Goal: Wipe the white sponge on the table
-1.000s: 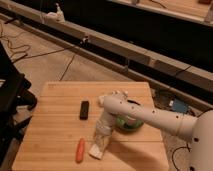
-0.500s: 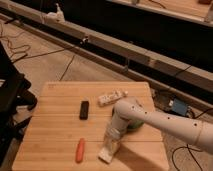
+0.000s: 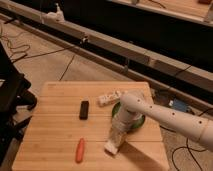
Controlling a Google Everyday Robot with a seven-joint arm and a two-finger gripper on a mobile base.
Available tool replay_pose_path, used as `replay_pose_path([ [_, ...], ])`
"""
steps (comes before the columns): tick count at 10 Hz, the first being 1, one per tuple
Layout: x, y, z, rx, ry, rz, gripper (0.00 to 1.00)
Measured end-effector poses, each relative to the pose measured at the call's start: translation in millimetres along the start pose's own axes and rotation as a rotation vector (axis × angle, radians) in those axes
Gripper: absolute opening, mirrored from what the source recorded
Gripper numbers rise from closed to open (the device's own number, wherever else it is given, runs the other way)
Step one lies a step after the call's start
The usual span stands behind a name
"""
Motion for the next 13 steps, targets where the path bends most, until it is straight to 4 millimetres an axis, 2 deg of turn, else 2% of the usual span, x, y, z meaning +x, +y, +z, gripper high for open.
replay_pose_path([
  [4, -12, -34, 17, -0.024, -0.037, -0.089, 0.0],
  [7, -32, -40, 34, -0.062, -0.062, -0.151, 0.0],
  [11, -58, -26, 57, -0.087, -0.108, -0.154, 0.0],
  [13, -56, -4, 59, -0.09, -0.106, -0.103, 0.0],
])
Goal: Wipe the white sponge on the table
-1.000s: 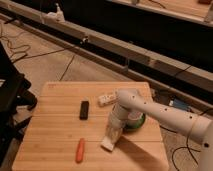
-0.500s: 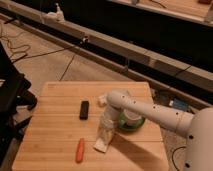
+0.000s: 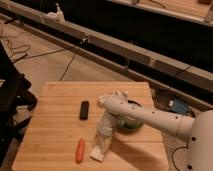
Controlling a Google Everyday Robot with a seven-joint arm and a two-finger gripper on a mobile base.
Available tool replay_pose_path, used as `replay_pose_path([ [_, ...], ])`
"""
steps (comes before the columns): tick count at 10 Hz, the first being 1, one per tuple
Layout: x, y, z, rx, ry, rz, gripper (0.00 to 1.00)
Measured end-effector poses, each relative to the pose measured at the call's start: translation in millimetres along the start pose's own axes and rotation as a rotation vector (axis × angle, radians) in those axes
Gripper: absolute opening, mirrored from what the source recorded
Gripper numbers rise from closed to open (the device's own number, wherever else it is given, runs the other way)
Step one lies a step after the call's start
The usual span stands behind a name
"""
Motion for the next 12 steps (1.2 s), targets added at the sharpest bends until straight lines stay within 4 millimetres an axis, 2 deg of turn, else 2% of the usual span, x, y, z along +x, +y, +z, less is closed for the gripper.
replay_pose_path([
  [2, 10, 28, -10, 0.017, 0.035, 0.079, 0.0],
  [5, 29, 52, -37, 0.044, 0.082, 0.164, 0.0],
  [7, 39, 49, -51, 0.052, 0.101, 0.178, 0.0],
  [9, 43, 33, -58, 0.058, 0.112, 0.152, 0.0],
  [12, 29, 2, -54, 0.058, 0.108, 0.072, 0.0],
])
